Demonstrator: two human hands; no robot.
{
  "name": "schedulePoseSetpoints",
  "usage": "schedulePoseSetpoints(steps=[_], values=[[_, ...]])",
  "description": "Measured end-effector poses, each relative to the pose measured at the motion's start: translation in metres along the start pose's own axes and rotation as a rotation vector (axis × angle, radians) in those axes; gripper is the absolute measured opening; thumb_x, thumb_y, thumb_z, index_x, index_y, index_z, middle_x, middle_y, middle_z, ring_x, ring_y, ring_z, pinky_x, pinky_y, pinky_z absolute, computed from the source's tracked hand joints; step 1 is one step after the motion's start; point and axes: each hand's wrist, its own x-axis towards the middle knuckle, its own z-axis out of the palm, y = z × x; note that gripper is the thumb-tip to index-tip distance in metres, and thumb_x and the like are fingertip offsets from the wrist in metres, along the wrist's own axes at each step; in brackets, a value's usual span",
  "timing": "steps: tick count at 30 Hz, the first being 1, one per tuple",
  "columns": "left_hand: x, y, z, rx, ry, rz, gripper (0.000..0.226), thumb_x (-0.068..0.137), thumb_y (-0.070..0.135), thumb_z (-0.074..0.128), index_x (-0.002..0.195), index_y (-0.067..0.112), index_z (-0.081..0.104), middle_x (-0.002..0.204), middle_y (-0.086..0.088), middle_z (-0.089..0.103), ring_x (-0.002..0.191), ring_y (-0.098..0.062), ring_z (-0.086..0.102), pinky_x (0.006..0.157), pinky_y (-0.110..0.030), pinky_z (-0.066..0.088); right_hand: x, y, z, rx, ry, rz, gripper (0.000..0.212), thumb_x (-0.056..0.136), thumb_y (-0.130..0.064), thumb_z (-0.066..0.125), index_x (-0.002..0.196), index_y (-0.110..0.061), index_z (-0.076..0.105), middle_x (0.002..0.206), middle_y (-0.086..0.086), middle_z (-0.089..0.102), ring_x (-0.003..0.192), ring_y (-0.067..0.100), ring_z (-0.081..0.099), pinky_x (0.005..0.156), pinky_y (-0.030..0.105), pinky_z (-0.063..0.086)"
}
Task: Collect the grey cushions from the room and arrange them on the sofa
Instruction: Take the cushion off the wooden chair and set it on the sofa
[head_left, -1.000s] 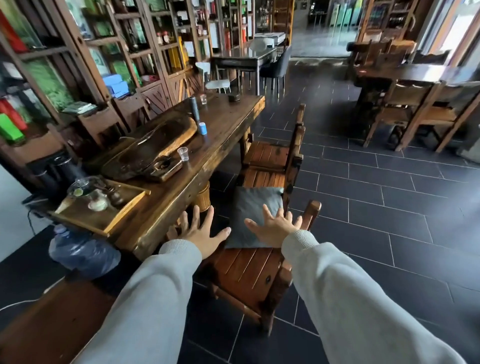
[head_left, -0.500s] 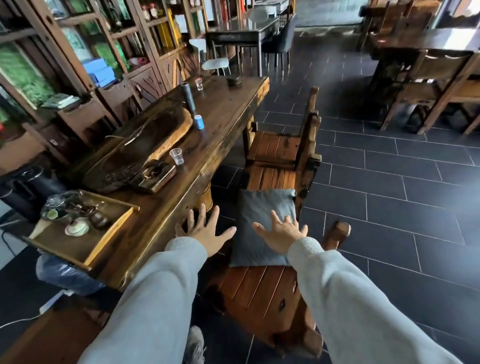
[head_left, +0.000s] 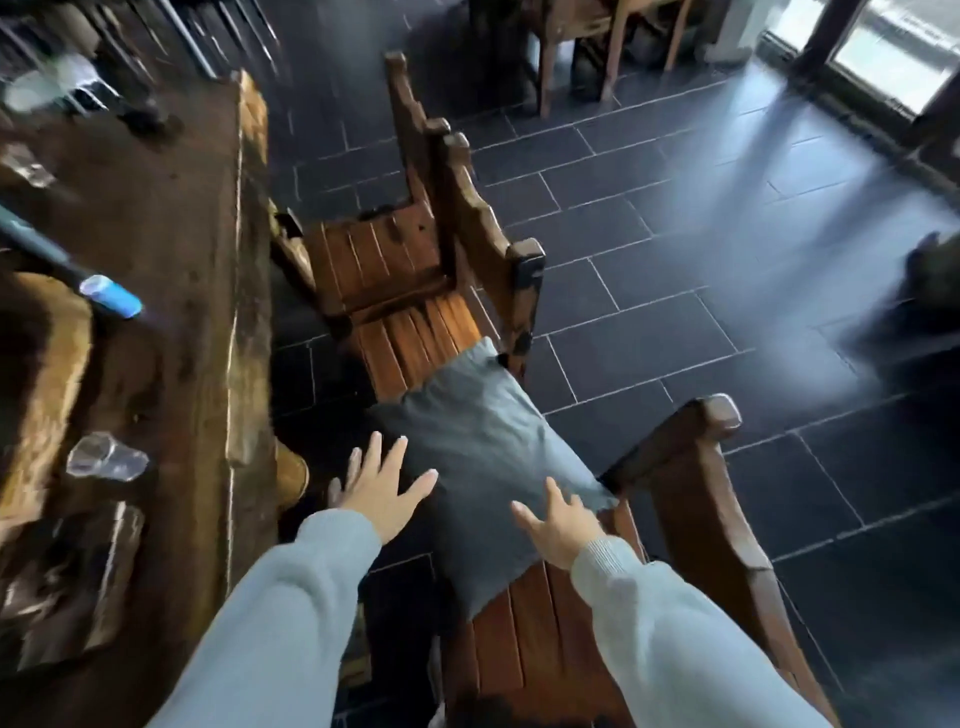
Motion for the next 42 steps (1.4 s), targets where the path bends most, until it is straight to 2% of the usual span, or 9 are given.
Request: schedulePoseSetpoints(steps=[7, 13, 18, 22, 29, 34, 38, 40, 42], values=[[0.176, -0.019, 0.006, -0.009, -0.08, 0.159, 0.078, 0.103, 0.071, 0.033, 0.168, 0.033, 0.013, 0.178, 0.002, -0.006, 0.163, -0.027, 0.0, 0.128, -0.056, 0.008, 0.087, 0.034, 0.074, 0.327, 0.05, 0.354, 0.094, 0.102, -0.068, 0.042, 0.167, -0.022, -0.008, 0.17, 0.029, 0.012, 0.156, 0.039, 0.022, 0.122, 0.04, 0.022], [0.299, -0.033, 0.014, -0.089, -0.082, 0.203, 0.083, 0.101, 0.071, 0.041, 0.167, 0.025, 0.023, 0.178, -0.005, 0.0, 0.162, -0.031, 0.007, 0.128, -0.055, 0.013, 0.143, 0.035, 0.13, 0.832, 0.239, 0.403, 0.098, 0.097, -0.063, 0.056, 0.167, -0.025, 0.0, 0.167, 0.006, 0.035, 0.152, 0.03, 0.034, 0.123, 0.044, 0.029], [0.363, -0.03, 0.023, -0.089, -0.082, 0.216, 0.08, 0.101, 0.072, 0.039, 0.164, 0.023, 0.033, 0.177, -0.008, 0.01, 0.161, -0.031, 0.013, 0.129, -0.051, 0.015, 0.175, 0.02, 0.16, 1.154, 0.414, 0.489, 0.102, 0.098, -0.062, 0.057, 0.165, -0.034, -0.015, 0.172, 0.0, 0.02, 0.155, 0.027, 0.028, 0.126, 0.047, 0.024], [0.399, -0.028, 0.043, -0.122, -0.099, 0.244, 0.086, 0.096, 0.076, 0.045, 0.163, 0.023, 0.033, 0.174, -0.004, 0.02, 0.159, -0.029, 0.021, 0.127, -0.051, 0.022, 0.202, 0.015, 0.178, 1.214, 0.525, 0.565, 0.104, 0.099, -0.062, 0.056, 0.162, -0.033, -0.021, 0.175, -0.003, 0.003, 0.159, 0.024, 0.015, 0.128, 0.046, 0.017], [0.434, -0.032, 0.064, -0.212, -0.137, 0.182, 0.108, 0.078, 0.088, 0.059, 0.164, 0.029, 0.028, 0.169, -0.004, 0.036, 0.153, -0.033, 0.036, 0.12, -0.053, 0.033, 0.221, 0.0, 0.198, 1.179, 0.582, 0.678, 0.109, 0.093, -0.068, 0.059, 0.163, -0.035, -0.018, 0.174, 0.013, -0.012, 0.161, 0.026, -0.006, 0.128, 0.047, 0.004], [0.456, -0.023, 0.079, -0.297, -0.081, 0.193, 0.107, 0.077, 0.089, 0.06, 0.16, 0.027, 0.035, 0.163, -0.006, 0.044, 0.149, -0.034, 0.042, 0.121, -0.056, 0.035, 0.232, 0.023, 0.203, 1.284, 0.694, 0.715, 0.144, 0.068, -0.073, 0.082, 0.164, -0.032, -0.017, 0.173, 0.01, 0.011, 0.158, 0.027, 0.017, 0.126, 0.045, 0.019], [0.445, -0.016, 0.084, -0.382, -0.044, 0.191, 0.086, 0.081, 0.081, 0.065, 0.146, 0.027, 0.049, 0.149, -0.004, 0.054, 0.142, -0.032, 0.049, 0.119, -0.055, 0.036, 0.23, 0.034, 0.204, 1.291, 0.745, 0.64, 0.144, 0.062, -0.068, 0.088, 0.167, -0.026, 0.0, 0.167, 0.005, 0.03, 0.151, 0.025, 0.035, 0.121, 0.043, 0.03], [0.423, -0.023, 0.075, -0.508, -0.001, 0.161, 0.058, 0.084, 0.07, 0.071, 0.124, 0.03, 0.057, 0.126, 0.009, 0.062, 0.126, -0.024, 0.059, 0.101, -0.038, 0.047, 0.221, 0.028, 0.198, 1.218, 0.739, 0.575, 0.131, 0.067, -0.059, 0.09, 0.166, -0.021, 0.013, 0.162, 0.004, 0.041, 0.147, 0.026, 0.042, 0.118, 0.042, 0.034], [0.398, -0.021, 0.068, -0.556, 0.085, 0.136, 0.044, 0.086, 0.064, 0.074, 0.109, 0.031, 0.058, 0.107, 0.017, 0.06, 0.105, -0.017, 0.062, 0.079, -0.024, 0.042, 0.212, 0.019, 0.191, 1.16, 0.765, 0.501, 0.117, 0.072, -0.049, 0.091, 0.163, -0.022, 0.024, 0.158, 0.001, 0.048, 0.142, 0.025, 0.048, 0.114, 0.039, 0.037]])
